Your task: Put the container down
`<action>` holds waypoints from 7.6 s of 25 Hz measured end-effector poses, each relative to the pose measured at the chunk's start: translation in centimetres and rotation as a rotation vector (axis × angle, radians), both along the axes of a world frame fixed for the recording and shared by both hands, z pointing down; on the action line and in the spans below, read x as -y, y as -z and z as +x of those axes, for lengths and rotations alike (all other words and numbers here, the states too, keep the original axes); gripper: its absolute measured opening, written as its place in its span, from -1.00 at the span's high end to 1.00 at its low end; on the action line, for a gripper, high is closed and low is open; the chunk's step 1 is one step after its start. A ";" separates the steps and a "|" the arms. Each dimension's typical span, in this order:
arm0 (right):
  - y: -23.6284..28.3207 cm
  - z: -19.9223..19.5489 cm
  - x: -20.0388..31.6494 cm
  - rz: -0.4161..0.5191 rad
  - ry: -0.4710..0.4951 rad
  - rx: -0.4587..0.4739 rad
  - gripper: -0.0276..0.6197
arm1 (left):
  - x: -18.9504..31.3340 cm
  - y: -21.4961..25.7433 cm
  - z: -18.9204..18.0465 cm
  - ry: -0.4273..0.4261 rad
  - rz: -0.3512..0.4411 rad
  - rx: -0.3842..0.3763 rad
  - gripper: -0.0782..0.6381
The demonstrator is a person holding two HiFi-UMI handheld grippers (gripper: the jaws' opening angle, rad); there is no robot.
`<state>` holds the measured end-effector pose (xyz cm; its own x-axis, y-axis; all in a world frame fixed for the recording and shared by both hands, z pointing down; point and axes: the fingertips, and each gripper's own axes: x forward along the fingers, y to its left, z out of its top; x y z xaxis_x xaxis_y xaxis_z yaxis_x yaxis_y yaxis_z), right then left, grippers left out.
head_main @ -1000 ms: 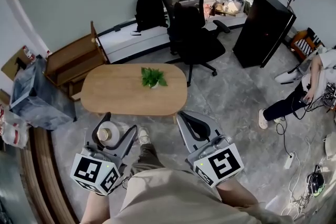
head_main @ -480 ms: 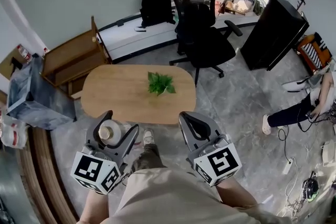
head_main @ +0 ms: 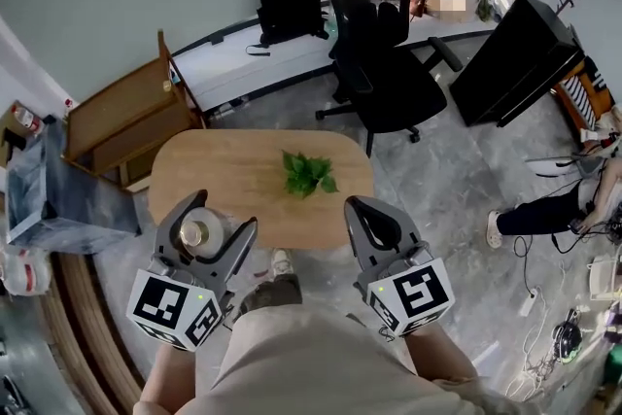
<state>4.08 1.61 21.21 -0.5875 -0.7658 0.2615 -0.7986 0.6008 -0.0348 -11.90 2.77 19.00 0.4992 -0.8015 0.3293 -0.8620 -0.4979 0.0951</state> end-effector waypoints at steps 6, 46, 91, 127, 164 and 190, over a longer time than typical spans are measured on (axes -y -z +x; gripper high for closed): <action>0.6 -1.8 7.0 0.006 -0.078 -0.022 0.93 | 7.6 0.4 -1.6 -0.077 0.017 -0.015 -0.15; -3.4 -1.7 19.3 -0.008 -0.089 -0.039 0.93 | 21.5 -6.7 -1.7 -0.033 0.053 0.024 -0.15; -40.4 -8.7 28.5 -0.376 -0.008 -0.019 0.93 | 34.0 -58.4 -1.5 -0.114 -0.100 0.083 -0.15; -49.2 -10.7 28.2 -0.448 0.017 -0.065 0.93 | 30.1 -67.9 -1.2 -0.157 -0.131 0.062 -0.24; -10.1 -6.9 21.3 -0.076 0.025 0.013 0.93 | 20.9 -14.8 -1.8 -0.017 0.110 0.043 0.47; 4.5 -3.2 14.0 0.108 0.117 0.033 0.93 | 12.8 2.3 1.2 0.007 0.299 0.102 0.71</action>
